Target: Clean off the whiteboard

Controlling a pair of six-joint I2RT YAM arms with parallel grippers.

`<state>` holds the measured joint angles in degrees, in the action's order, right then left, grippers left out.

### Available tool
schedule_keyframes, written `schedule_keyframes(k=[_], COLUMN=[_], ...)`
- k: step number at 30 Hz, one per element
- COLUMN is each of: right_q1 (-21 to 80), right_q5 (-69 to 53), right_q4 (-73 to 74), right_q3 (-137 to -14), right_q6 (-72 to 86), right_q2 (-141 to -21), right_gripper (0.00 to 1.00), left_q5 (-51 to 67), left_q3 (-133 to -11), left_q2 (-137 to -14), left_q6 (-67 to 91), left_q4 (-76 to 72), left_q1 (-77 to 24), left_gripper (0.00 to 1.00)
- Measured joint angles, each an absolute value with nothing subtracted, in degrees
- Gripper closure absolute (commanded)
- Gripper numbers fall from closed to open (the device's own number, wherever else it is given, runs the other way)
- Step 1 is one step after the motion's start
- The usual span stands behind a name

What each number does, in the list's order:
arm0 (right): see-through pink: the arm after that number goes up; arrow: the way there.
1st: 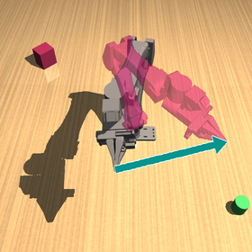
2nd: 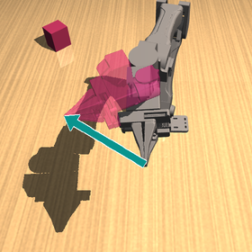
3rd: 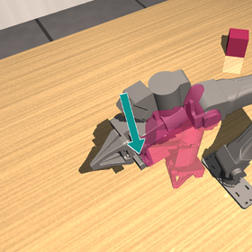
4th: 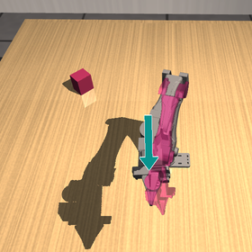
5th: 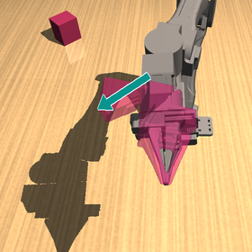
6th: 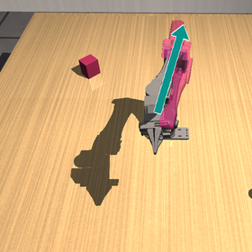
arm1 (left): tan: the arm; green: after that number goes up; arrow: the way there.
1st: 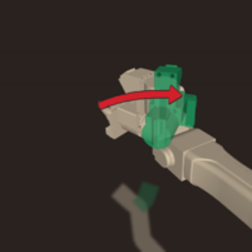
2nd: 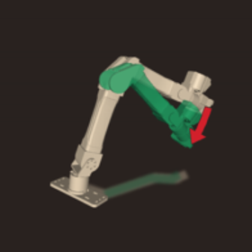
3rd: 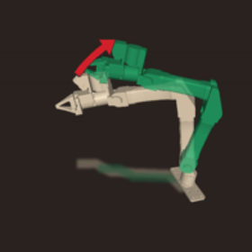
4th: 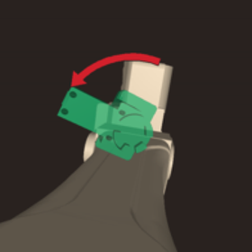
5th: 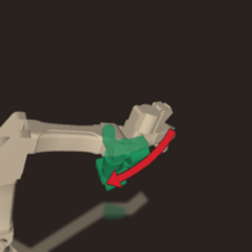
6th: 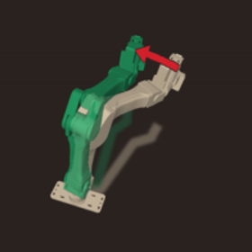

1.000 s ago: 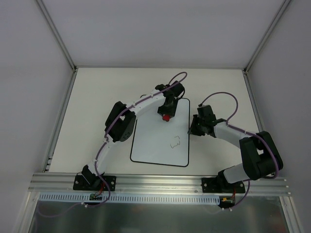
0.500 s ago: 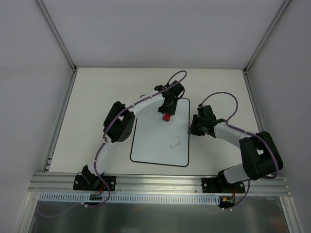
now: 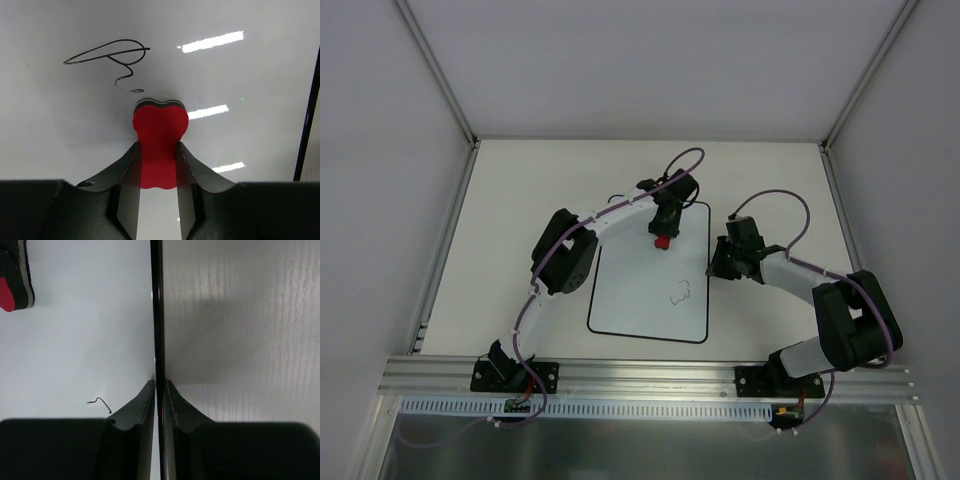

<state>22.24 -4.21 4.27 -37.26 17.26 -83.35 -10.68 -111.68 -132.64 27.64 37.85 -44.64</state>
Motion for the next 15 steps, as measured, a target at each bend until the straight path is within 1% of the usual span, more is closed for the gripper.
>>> schedule_keyframes(k=[6,15], right_q1=[22.2,22.2], right_q5=[-4.4,-4.6], right_q4=[4.0,3.5], right_q3=[-37.1,-37.0], right_q6=[17.3,17.3], right_q2=[-83.4,-83.4], right_gripper=[0.86,0.87], left_q5=[-10.7,-11.2], left_q3=[-111.7,-112.3], left_q2=[-132.6,-133.0], left_q6=[27.4,23.7], left_q4=[37.2,36.6], left_q1=[-43.2,-36.1], left_gripper=[0.99,0.99])
